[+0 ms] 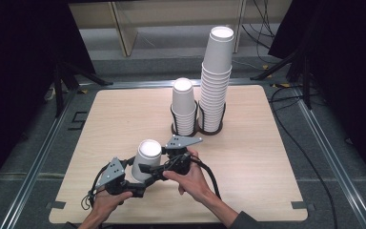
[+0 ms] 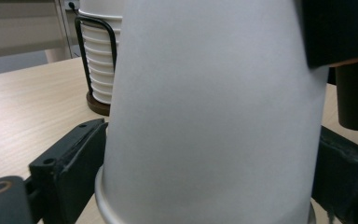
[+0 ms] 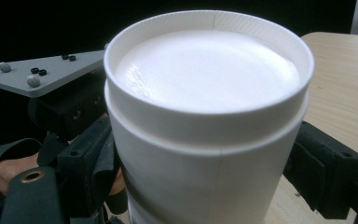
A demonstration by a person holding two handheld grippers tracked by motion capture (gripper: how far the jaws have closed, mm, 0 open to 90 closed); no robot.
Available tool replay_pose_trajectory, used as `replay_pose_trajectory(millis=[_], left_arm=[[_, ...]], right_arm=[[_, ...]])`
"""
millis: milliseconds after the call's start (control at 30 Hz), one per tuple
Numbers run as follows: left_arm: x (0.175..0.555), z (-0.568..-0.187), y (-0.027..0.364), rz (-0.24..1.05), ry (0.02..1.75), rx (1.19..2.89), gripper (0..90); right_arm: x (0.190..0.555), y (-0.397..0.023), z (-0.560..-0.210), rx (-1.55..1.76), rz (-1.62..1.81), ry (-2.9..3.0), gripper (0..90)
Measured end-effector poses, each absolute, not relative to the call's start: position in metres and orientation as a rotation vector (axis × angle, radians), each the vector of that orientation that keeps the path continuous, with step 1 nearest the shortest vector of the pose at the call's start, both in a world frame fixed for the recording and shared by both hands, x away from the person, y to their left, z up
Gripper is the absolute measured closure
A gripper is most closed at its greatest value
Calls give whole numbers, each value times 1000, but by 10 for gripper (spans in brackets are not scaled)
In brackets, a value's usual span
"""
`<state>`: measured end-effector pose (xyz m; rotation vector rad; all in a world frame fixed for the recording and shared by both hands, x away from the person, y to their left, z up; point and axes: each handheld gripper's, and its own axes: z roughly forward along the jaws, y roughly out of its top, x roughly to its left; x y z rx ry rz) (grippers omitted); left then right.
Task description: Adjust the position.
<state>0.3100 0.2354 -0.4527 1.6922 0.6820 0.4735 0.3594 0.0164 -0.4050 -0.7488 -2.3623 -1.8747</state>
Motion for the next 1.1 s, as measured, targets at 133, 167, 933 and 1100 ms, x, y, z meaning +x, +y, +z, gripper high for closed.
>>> replay_pose_trajectory(millis=[133, 167, 933, 1100], left_arm=[[312, -453, 236, 484, 654, 1685, 79], [311, -453, 236, 488, 653, 1693, 80], [302, -454, 226, 511, 498, 1977, 87], [302, -455, 224, 524, 462, 1998, 87]], right_arm=[[360, 15, -400, -718, -1833, -2380, 152], [360, 13, -397, -706, -1832, -2380, 155], [367, 3, -371, -391, -1349, -2675, 155], [371, 7, -375, -329, -1295, -2706, 161]])
